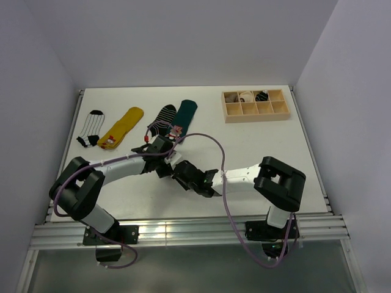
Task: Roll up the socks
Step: Roll the sock at the center of the board.
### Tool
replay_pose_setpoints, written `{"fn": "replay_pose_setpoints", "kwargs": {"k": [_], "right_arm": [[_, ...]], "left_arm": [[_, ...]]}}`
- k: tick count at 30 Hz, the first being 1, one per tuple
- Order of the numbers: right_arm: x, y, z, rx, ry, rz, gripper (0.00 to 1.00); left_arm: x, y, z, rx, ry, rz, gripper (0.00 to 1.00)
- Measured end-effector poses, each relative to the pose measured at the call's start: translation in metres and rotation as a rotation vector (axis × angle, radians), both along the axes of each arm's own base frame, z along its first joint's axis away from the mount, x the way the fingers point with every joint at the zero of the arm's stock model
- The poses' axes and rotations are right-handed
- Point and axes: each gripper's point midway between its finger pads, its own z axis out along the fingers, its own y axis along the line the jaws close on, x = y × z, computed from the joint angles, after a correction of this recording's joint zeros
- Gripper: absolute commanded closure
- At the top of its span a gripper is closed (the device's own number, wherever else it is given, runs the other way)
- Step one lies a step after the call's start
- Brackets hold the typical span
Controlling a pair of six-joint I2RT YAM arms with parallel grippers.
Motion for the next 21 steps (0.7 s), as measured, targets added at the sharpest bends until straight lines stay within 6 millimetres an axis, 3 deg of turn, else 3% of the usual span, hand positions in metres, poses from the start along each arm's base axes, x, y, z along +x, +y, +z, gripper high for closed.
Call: {"fn": "replay_pose_setpoints", "kwargs": {"k": [3,9,15,21], "right_arm": [[0.002,0.0,0.001,-0.01,-0.025,-0.009,0.99],[0.002,0.002,0.003,0.04,0.025,0.023,1.0],[0.007,-0.007,0.006,0.205,0.215,0.051,1.0],[0.005,-0.012,0.01,0.326,0.388,0.096,1.0]], "left_arm": [[0.001,0.003,-0.001,0.012,-0.006,-0.001,0.44],[0.001,0.006,0.008,0.013,-0.034,-0.005,0.33],[0.0,0.02,0.031,-0.041,-0.107,0.039,0.31],[-0.005,0.032,0.038,-0.109,-0.156,0.095,0.29]]}}
